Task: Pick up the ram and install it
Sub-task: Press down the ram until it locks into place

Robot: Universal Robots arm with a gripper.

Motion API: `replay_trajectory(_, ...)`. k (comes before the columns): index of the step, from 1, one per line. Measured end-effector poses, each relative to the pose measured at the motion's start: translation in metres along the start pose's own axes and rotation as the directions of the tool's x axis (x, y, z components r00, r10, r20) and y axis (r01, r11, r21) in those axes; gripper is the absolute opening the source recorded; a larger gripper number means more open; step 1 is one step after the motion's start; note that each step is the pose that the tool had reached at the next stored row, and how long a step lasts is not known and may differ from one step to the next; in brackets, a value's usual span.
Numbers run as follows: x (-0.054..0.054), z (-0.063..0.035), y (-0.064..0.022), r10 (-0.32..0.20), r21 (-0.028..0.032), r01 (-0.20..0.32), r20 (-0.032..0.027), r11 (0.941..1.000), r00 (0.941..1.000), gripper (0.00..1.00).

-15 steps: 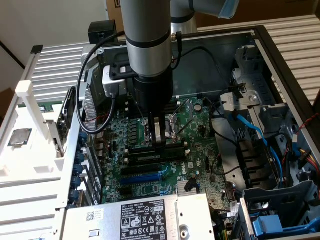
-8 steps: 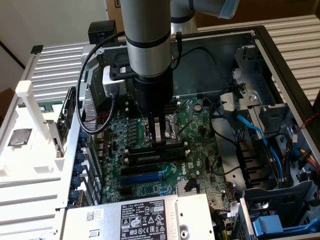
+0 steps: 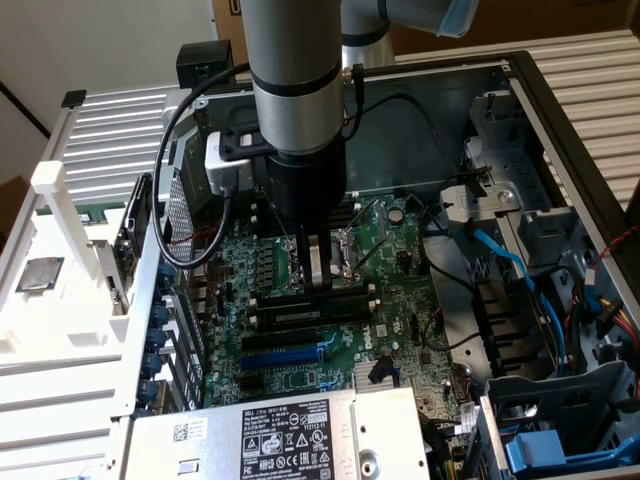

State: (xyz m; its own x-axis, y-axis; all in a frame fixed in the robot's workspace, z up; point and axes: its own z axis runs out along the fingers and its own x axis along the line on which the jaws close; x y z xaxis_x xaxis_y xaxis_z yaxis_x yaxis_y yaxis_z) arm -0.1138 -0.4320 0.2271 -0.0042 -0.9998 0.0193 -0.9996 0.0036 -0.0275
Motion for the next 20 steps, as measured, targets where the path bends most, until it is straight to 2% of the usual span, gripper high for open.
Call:
replay_trajectory(8, 0.000, -0.0006, 0.0005, 0.000, 0.0001, 0.000, 0.0009, 1.0000, 1.0000, 0.10)
replay_trajectory(12, 0.000, -0.0115, 0.0007, 0.000, -0.0002, 0.000, 0.0012, 1.0000, 1.0000, 0.10)
replay_trajectory(20, 0.001, -0.0133, 0.0212, 0.000, -0.0002, 0.000, 0.0033, 1.0000, 1.0000, 0.10)
